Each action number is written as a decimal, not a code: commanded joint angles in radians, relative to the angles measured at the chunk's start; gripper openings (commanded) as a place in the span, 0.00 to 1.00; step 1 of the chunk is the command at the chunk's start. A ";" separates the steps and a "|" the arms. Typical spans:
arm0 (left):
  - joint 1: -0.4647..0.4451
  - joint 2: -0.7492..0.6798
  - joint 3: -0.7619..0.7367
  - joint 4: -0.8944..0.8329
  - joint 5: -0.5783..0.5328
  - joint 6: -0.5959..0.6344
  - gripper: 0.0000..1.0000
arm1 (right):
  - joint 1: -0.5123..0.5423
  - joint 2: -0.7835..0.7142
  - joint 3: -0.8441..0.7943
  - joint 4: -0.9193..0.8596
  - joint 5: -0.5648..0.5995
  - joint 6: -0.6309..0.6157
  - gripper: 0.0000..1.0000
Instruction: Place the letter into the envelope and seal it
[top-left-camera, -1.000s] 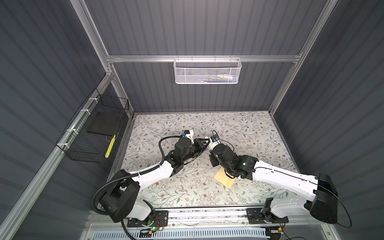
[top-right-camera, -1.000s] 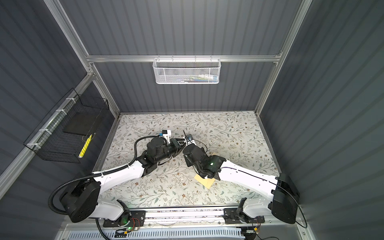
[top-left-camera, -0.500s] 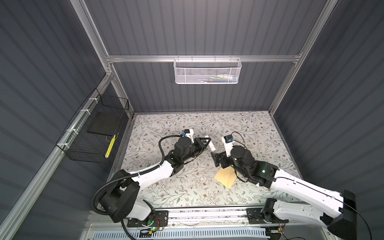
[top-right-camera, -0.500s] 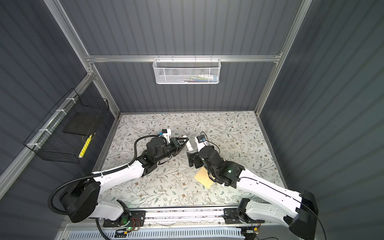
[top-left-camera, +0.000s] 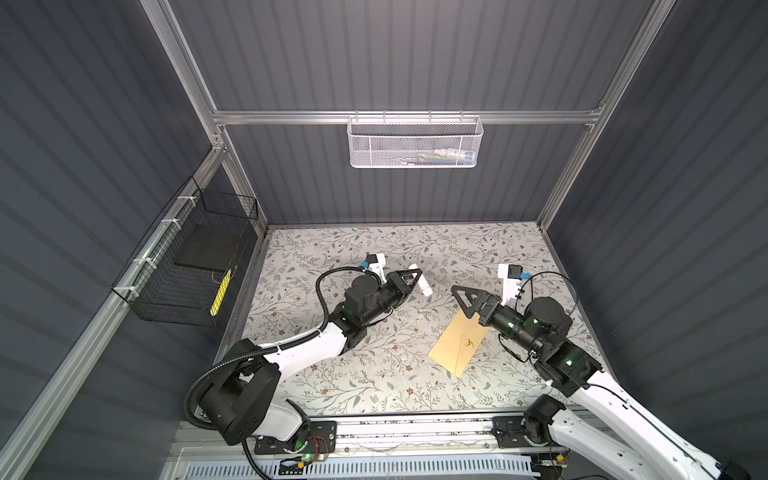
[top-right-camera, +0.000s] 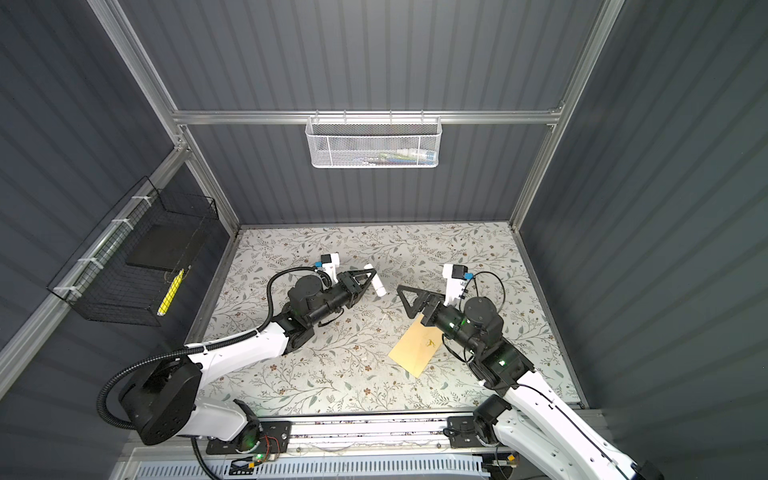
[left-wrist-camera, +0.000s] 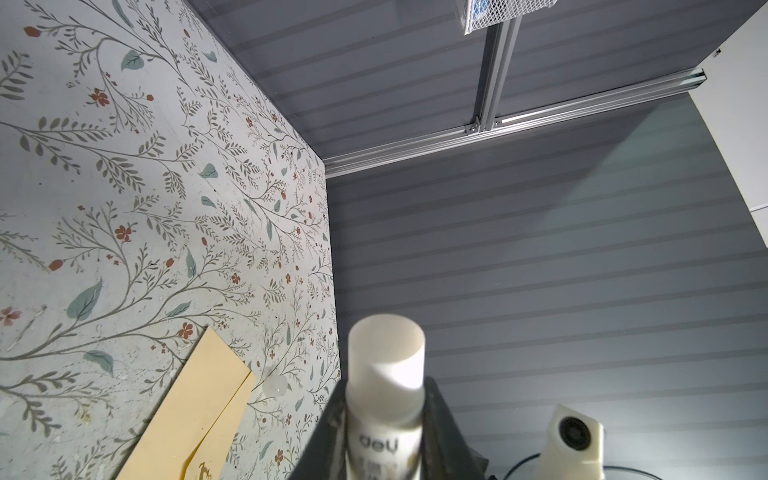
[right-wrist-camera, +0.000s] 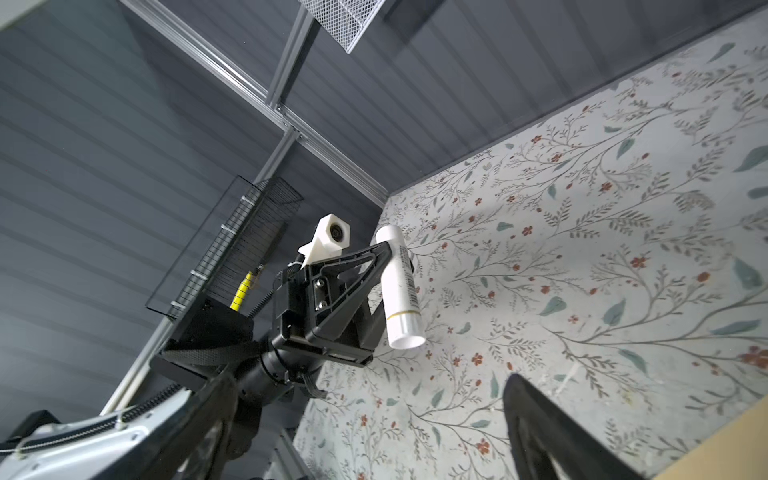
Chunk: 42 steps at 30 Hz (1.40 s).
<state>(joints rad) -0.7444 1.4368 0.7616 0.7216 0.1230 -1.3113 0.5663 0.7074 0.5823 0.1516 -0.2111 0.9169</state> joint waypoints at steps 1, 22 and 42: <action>0.005 -0.011 -0.013 0.084 -0.020 0.033 0.00 | -0.038 0.022 -0.072 0.294 -0.154 0.235 0.99; 0.004 -0.023 -0.009 0.090 -0.035 0.032 0.00 | 0.013 0.500 -0.222 1.101 -0.157 0.597 0.96; 0.005 -0.026 -0.024 0.093 -0.042 0.018 0.00 | 0.092 0.707 -0.201 1.323 -0.090 0.649 0.57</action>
<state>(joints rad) -0.7444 1.4345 0.7410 0.7841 0.0956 -1.2980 0.6575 1.4277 0.3729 1.4227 -0.3164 1.5688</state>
